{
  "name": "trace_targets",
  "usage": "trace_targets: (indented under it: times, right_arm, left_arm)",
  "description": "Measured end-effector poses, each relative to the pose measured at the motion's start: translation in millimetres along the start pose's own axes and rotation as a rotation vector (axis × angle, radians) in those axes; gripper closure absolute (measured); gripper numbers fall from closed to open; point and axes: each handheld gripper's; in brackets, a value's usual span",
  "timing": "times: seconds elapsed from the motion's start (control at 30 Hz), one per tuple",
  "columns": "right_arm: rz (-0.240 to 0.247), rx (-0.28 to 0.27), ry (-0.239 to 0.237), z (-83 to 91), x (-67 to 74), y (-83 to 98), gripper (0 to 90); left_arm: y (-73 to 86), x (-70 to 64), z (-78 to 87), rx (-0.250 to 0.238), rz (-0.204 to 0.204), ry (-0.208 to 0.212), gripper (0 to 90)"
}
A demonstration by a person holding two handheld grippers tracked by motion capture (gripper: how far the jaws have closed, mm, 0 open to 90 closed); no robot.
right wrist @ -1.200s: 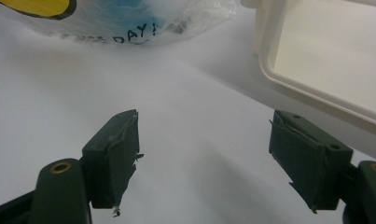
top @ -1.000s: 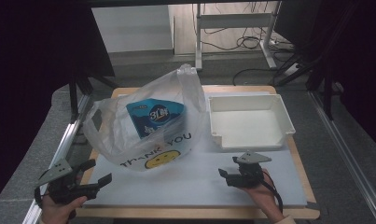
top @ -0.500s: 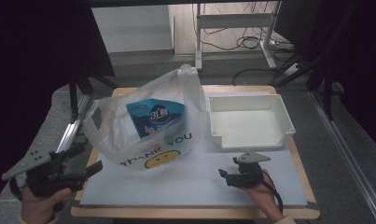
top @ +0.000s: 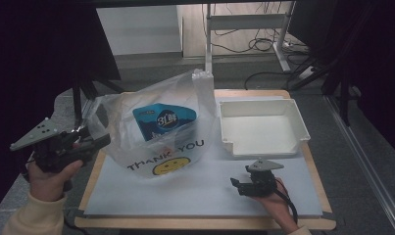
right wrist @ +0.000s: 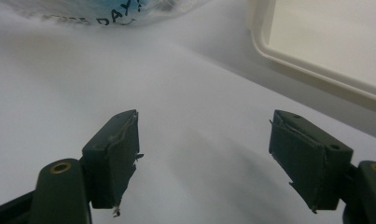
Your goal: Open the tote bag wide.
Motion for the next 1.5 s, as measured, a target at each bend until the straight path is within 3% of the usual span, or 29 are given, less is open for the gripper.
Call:
trace_targets:
  times: [0.27,0.37,0.5,0.9,1.03,1.3,1.5]
  right_arm:
    - [-0.007,0.008,0.009,-0.4,-2.1,1.3,24.6]
    - [-0.006,0.008,0.010,-0.2,-2.3,1.2,24.6]
    - [-0.005,0.008,0.011,-0.4,-2.5,1.0,24.6]
    - [-0.005,-0.002,0.009,2.6,-2.2,-0.9,24.9]
    - [0.005,-0.041,0.002,11.2,-2.3,-7.2,26.0]
    - [0.060,-0.162,0.034,37.3,-0.3,-53.6,30.2]
    - [0.099,-0.230,0.016,41.9,-4.5,-98.6,35.6]
  left_arm:
    - [-3.0,7.1,-14.3,0.008,-0.019,0.002,77.7]
    - [-3.0,10.3,-17.8,0.005,-0.024,-0.001,84.5]
    - [-3.0,15.5,-23.5,-0.008,-0.017,-0.020,86.5]
    - [-2.1,19.9,-30.5,-0.046,0.004,-0.019,87.7]
    - [-3.0,21.2,-31.0,-0.045,0.002,-0.023,87.8]
    - [-2.0,23.9,-33.5,-0.040,0.004,-0.018,87.9]
    - [-1.0,25.8,-38.0,-0.031,0.008,-0.013,88.0]
Point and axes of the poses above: each handheld gripper's, and its own axes: z roughly backward along the jaws, y roughly out of its underside, x roughly to its left, and after that the axes turned 10 degrees about z, right-handed
